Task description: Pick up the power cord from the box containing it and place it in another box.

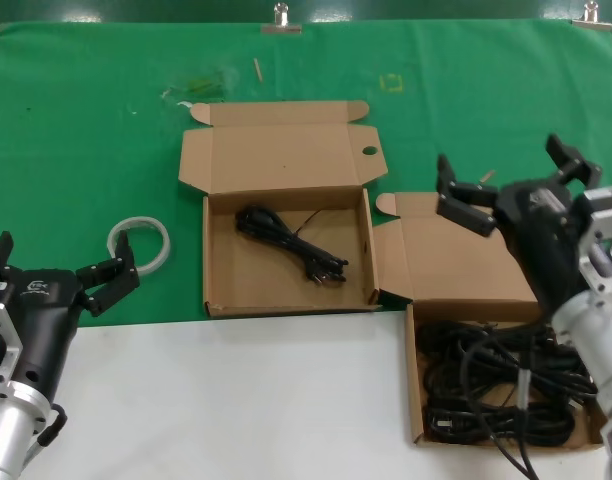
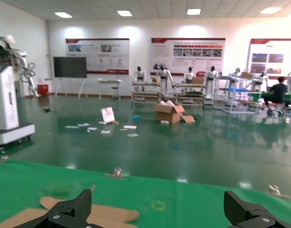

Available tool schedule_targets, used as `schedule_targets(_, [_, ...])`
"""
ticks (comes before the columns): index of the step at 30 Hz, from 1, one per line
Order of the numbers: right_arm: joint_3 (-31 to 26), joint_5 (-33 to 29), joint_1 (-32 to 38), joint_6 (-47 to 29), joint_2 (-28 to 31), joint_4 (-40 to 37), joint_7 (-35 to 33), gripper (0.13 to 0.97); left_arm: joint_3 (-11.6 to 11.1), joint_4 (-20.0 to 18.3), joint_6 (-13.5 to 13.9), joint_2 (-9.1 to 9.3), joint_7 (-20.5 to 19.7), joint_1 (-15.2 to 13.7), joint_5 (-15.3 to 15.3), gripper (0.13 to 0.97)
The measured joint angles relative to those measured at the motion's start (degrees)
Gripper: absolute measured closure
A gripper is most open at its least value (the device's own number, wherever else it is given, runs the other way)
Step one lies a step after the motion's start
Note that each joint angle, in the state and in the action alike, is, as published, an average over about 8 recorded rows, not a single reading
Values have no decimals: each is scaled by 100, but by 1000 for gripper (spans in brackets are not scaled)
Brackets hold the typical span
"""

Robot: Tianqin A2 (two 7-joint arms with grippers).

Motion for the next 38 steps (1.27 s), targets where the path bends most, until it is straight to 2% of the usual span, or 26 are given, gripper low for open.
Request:
schedule_targets(5, [387,-327,-310,-130,-142,-19,140,129,0,0,0,0,-1,0,0,132])
schedule_targets(14, [931,-786,-743,-313,-340,-45,337,129,0,0,0,0,-1,0,0,132])
schedule_targets(38, [973,-821,-776,-327,-355,-47,353,129,0,0,0,0,-1,0,0,132])
